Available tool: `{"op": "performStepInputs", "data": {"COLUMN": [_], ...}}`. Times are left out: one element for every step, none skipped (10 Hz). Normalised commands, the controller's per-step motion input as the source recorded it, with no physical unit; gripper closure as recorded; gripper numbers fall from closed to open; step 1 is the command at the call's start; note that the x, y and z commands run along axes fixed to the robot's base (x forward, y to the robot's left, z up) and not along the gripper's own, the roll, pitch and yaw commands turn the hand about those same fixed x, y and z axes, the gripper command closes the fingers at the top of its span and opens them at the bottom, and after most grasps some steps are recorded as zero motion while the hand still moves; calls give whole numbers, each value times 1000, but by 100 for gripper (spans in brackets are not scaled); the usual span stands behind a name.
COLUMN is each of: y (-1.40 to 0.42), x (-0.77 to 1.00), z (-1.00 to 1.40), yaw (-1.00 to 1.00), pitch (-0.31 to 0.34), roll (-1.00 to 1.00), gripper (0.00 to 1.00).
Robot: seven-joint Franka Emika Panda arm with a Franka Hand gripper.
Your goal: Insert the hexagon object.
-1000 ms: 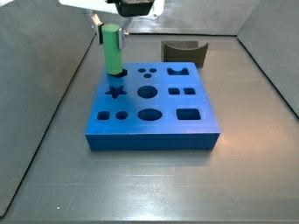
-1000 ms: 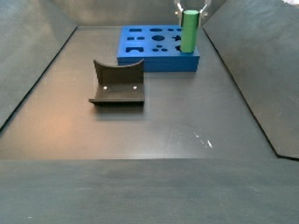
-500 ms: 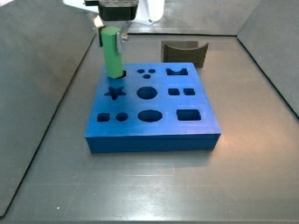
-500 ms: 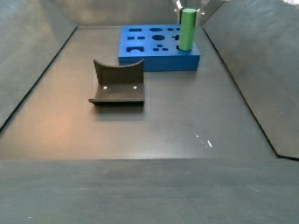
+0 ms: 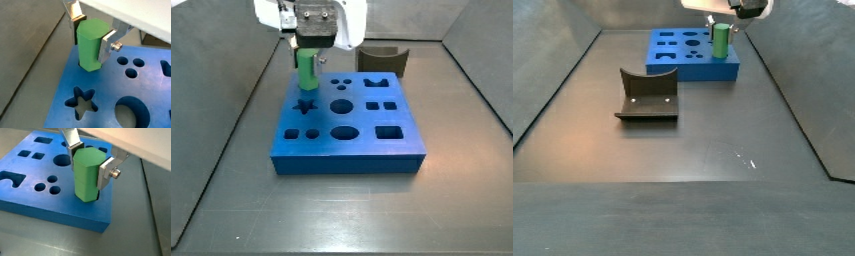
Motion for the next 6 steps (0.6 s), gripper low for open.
{"op": "performStepInputs", "data": {"y": [-157, -194, -134, -89, 0, 26], "x": [51, 63, 0, 0, -63, 0], "z": [-129, -226, -389, -369, -131, 0], "yaw": [-340, -320, -317, -229, -29, 0], "pitch": [-154, -193, -317, -380, -229, -7], "roll": [-1, 0, 0, -14, 0, -31], "gripper": [100, 100, 100, 100, 100, 100]}}
